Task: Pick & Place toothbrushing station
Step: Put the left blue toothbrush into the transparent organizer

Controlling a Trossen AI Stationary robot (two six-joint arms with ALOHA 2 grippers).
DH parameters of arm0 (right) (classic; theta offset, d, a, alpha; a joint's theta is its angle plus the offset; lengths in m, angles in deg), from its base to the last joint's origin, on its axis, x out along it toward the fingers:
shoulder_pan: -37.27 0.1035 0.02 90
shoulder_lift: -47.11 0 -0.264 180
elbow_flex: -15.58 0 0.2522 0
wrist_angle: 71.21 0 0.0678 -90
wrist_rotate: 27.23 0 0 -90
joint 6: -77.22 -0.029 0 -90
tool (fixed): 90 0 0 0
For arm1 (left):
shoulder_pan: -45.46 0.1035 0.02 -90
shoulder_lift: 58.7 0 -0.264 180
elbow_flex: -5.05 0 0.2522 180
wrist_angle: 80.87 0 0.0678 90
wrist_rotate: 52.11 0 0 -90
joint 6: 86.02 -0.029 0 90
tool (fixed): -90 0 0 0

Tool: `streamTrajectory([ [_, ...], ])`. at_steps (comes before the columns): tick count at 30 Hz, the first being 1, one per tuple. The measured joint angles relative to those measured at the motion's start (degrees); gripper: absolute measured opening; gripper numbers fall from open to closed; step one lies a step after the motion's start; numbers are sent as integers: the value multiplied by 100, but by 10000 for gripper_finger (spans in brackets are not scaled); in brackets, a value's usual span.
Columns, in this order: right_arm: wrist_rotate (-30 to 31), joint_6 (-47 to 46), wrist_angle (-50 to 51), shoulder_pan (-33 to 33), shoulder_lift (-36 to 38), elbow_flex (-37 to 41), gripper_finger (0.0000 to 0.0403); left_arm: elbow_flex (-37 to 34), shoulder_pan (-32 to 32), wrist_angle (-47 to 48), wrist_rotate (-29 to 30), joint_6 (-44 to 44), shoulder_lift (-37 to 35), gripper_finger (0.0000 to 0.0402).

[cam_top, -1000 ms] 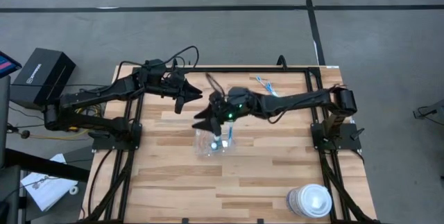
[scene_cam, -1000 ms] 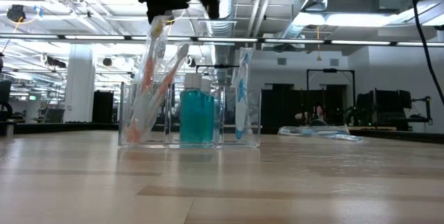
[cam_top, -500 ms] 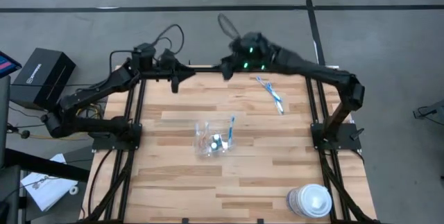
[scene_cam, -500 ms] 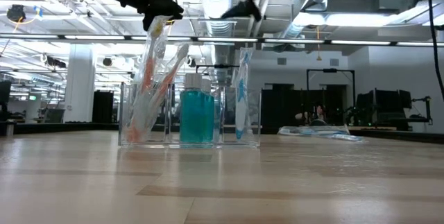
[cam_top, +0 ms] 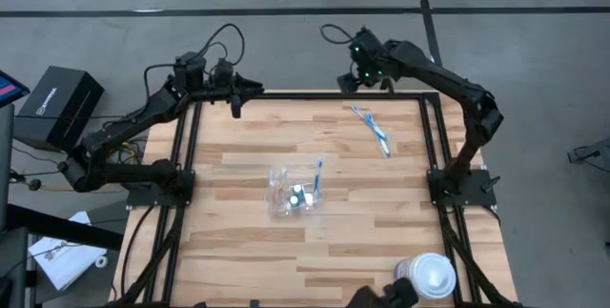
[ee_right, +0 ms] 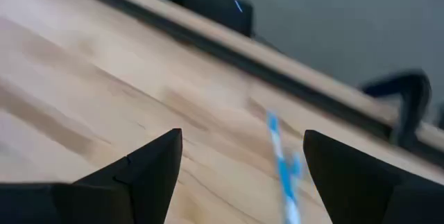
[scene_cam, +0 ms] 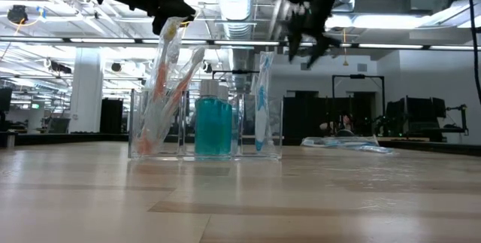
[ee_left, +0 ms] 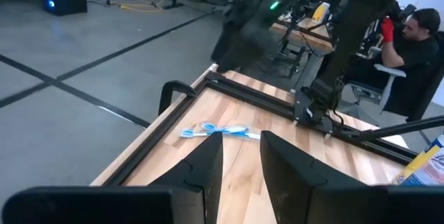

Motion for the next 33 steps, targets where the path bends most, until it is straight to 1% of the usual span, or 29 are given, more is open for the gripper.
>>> streamTrajectory([
  [2,-33,94,-55,-238,-23,278,290,0,-2,-2,2,15,2,92],
  [4,-302,95,-391,-429,12,578,290,0,-2,-25,2,112,4,92],
  [6,-611,74,-504,-617,1,906,290,0,-2,-40,4,159,21,92],
  [9,-607,133,-705,-731,-19,1135,290,0,-4,-88,13,223,138,92],
  [11,-761,23,-853,-783,-6,1254,290,0,-15,-190,41,227,298,92],
  [14,-772,91,-815,-748,-117,1309,290,0,-15,-537,41,320,578,92],
  [16,-772,101,-984,-677,-78,1288,290,0,-15,-818,42,526,732,92],
  [19,-772,-21,-1005,-547,-58,1210,290,-2,-15,-1179,41,744,795,92],
  [21,-775,-38,-1065,-453,-55,1121,290,-2,-15,-1242,40,805,791,92],
  [24,-777,-327,-1383,-349,-77,1099,290,-2,-8,-1232,43,818,795,92],
  [28,-709,-713,-1407,-279,-472,1099,284,-2,-4,-1235,48,818,795,92],
  [33,-778,-892,-1108,-299,-1212,1108,258,-2,-9,-1235,46,842,795,92],
])
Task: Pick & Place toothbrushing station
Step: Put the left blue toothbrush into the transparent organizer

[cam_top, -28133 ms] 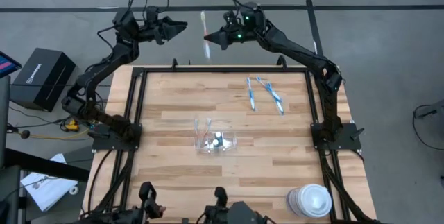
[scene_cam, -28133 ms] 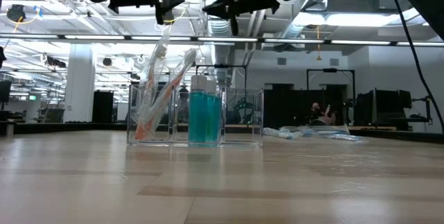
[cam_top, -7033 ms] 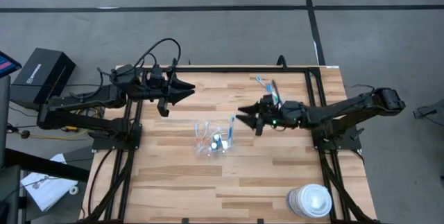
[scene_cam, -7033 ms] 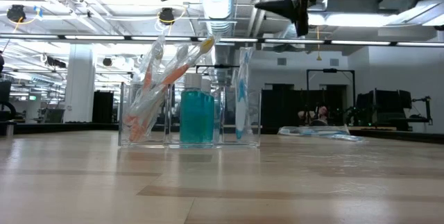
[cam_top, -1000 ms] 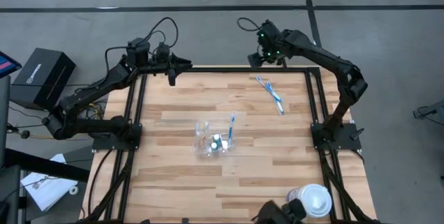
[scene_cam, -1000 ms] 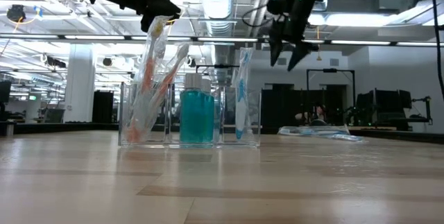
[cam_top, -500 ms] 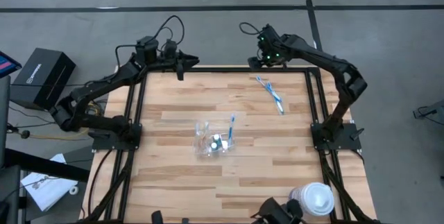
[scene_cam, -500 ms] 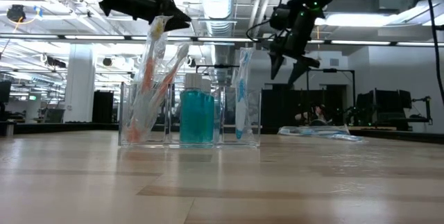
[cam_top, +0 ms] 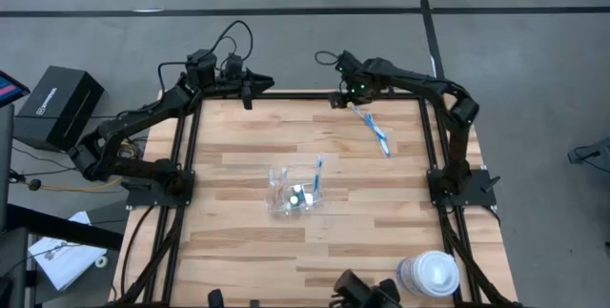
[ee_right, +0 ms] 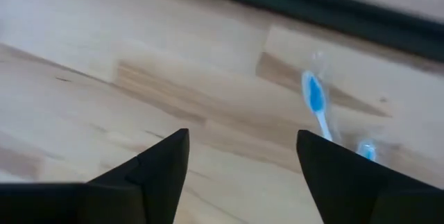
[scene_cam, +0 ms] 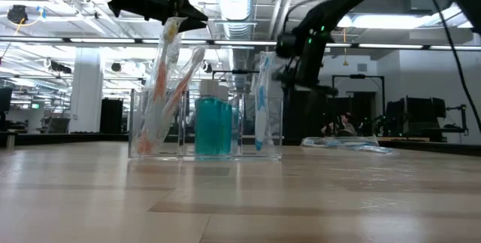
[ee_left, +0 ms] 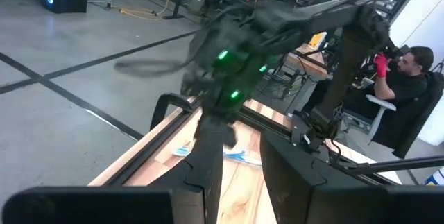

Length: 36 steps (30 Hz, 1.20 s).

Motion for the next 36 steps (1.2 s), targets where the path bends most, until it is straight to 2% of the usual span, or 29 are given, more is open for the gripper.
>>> streamTrajectory([
  [5,-271,41,-39,14,-410,-51,235,0,0,4,-162,22,0,92],
  [9,-301,50,-35,-7,-462,-134,225,0,0,13,-318,26,0,92],
  [23,-187,-105,216,-564,-446,-356,230,0,0,40,-607,24,0,92],
  [36,-123,-145,262,-701,-457,-281,226,0,0,51,-901,9,0,92],
])
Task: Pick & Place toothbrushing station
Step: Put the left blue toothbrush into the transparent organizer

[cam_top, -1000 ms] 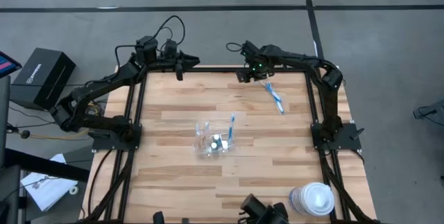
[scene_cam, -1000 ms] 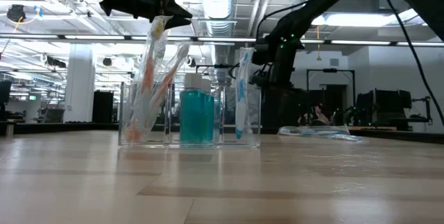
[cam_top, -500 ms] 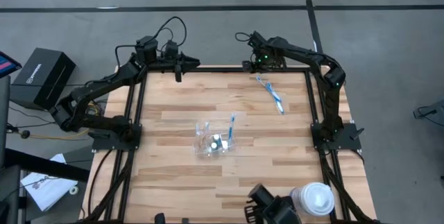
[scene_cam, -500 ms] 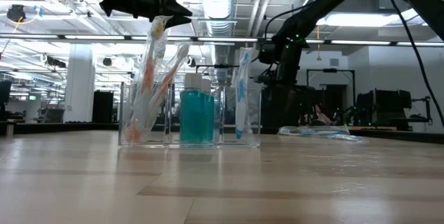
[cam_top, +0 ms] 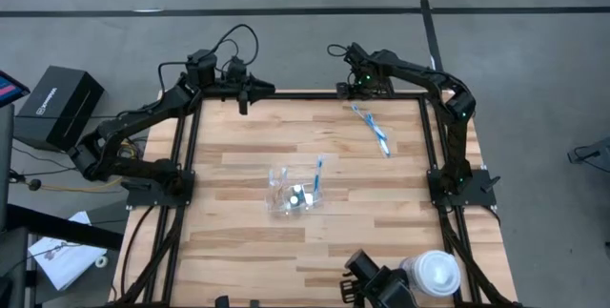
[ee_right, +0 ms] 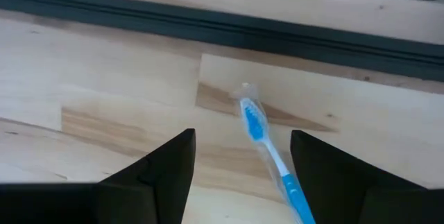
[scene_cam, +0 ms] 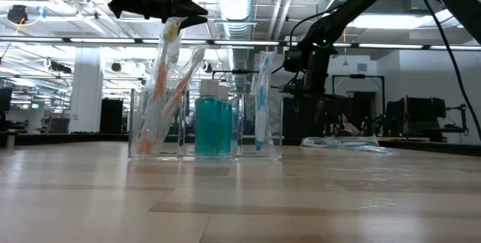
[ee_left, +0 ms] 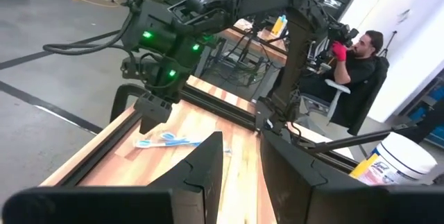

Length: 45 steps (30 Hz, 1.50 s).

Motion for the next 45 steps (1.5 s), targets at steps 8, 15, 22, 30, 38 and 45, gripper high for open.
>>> streamTrajectory([
  [8,-3,-20,-99,-10,-4,250,224,0,0,0,-113,-2,0,92],
  [15,-82,-19,-165,-38,-4,470,223,0,0,-3,-146,-4,0,92],
  [22,-475,-202,-589,-59,-4,877,211,0,0,-3,-146,-4,0,92],
  [30,-487,-212,-723,-59,-4,960,185,0,0,-3,-144,-4,0,92],
  [38,-472,-90,-770,-72,-4,959,87,0,0,-3,-140,-3,0,92],
  [45,-678,107,-786,-152,-4,958,7,0,0,-3,-138,-4,0,92],
])
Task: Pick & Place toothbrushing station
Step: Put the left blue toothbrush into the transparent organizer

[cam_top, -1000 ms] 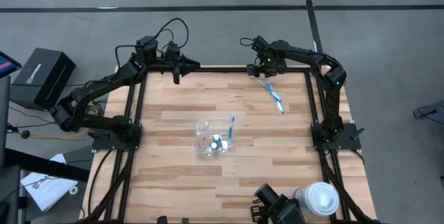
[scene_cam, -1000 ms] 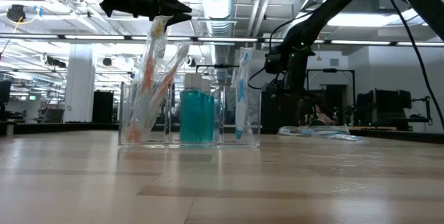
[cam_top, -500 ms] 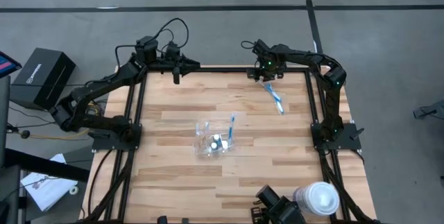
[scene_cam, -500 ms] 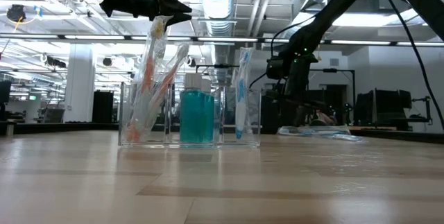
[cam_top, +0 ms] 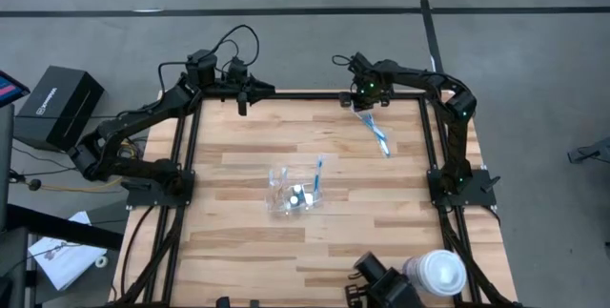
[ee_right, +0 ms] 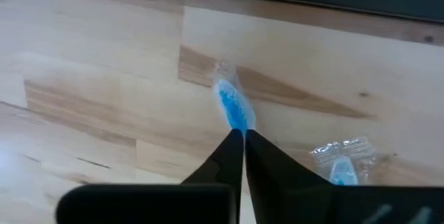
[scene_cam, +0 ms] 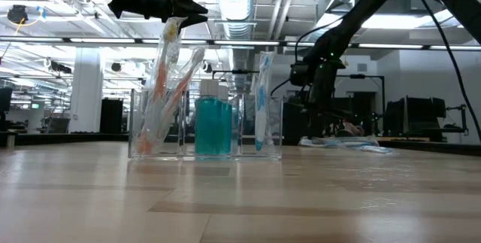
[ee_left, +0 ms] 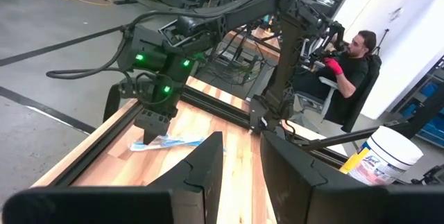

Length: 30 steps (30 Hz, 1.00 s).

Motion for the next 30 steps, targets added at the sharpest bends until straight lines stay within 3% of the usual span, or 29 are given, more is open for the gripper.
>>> streamTrajectory([
  [12,-469,146,-5,-62,7,-418,0,0,4,0,52,-184,0,92],
  [20,-1109,389,-726,-59,7,-1869,0,0,147,-40,81,-197,0,92],
  [26,-1128,1065,-753,219,36,-3147,0,0,166,-50,181,-189,1,92],
  [30,-1177,1354,-1285,579,415,-3381,0,0,149,-63,205,-175,2,92],
])
